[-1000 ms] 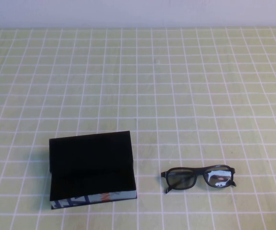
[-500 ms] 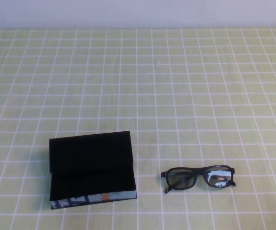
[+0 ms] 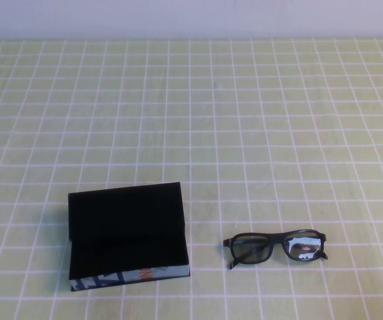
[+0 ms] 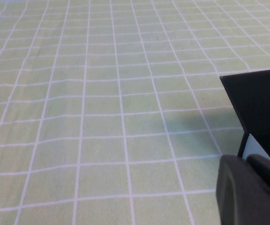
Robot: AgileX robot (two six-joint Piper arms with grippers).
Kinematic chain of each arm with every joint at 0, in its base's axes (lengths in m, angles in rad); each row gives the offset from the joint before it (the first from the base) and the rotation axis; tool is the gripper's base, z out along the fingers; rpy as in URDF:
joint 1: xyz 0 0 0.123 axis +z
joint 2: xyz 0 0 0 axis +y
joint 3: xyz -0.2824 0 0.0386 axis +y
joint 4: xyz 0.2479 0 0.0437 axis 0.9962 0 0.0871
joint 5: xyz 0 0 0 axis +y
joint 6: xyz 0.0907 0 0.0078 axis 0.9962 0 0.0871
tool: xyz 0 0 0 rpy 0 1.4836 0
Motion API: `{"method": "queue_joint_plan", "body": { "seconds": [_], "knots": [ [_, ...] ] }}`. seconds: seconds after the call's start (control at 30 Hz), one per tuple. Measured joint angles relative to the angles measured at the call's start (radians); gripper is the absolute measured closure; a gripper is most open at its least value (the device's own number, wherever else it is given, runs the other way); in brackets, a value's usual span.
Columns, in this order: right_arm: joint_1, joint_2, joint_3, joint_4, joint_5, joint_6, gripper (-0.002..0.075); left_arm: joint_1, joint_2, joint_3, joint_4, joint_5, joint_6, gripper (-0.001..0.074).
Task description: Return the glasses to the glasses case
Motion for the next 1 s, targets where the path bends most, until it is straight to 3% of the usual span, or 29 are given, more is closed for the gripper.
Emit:
{"method": "queue_joint_plan", "body": {
  "seconds": [0.43, 0.7, 0.77, 0.87, 1.0],
  "knots": [
    [0.0, 0.0, 0.001, -0.004, -0.239, 0.0, 0.0743, 0.0, 0.0, 0.0, 0.0, -0.002, 0.0, 0.0738],
    [0.0, -0.002, 0.001, 0.001, -0.913, 0.01, 0.0743, 0.0, 0.0, 0.0, 0.002, -0.002, 0.0, 0.0738],
    [0.0, -0.007, -0.012, 0.003, -0.993, 0.05, 0.0743, 0.0, 0.0, 0.0, 0.004, -0.002, 0.0, 0.0738],
    [0.0, -0.006, -0.092, 0.001, -0.99, 0.11, 0.0743, 0.0, 0.0, 0.0, 0.004, -0.002, 0.0, 0.0738],
    [0.0, -0.006, -0.283, -0.013, -0.852, 0.13, 0.0743, 0.0, 0.0, 0.0, 0.004, -0.002, 0.0, 0.0738]
  ]
}}
